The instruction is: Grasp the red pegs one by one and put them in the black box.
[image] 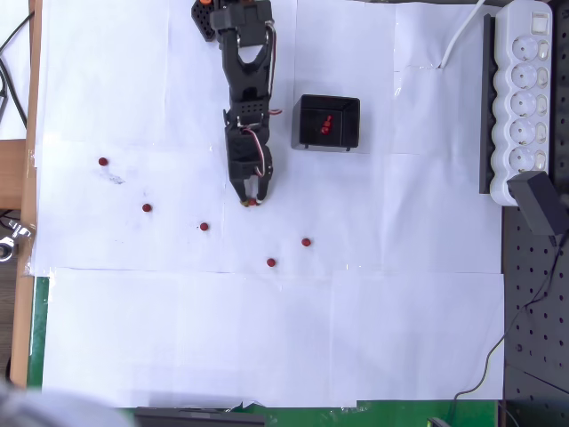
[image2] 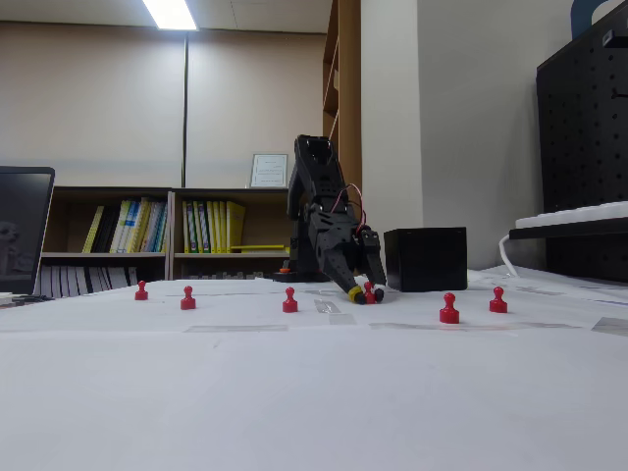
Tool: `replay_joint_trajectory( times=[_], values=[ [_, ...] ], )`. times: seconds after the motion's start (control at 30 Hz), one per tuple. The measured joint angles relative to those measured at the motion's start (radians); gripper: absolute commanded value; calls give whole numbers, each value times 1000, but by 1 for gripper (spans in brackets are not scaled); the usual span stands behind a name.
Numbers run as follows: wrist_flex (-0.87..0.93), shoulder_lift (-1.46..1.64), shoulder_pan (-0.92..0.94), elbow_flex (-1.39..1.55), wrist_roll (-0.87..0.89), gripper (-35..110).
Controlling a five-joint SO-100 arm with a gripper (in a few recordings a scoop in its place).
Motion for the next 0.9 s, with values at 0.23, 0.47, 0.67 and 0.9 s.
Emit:
replay_joint_trajectory(
  times=[0.23,0.47,0.67,0.9],
  values=[
    [704,-186,-74,348,-261,0],
    [1335,-265,-225,749,-416,0],
    [1624,-275,-425,838,-509,0],
    [1592,-206,-554,841,-620,0]
  ],
)
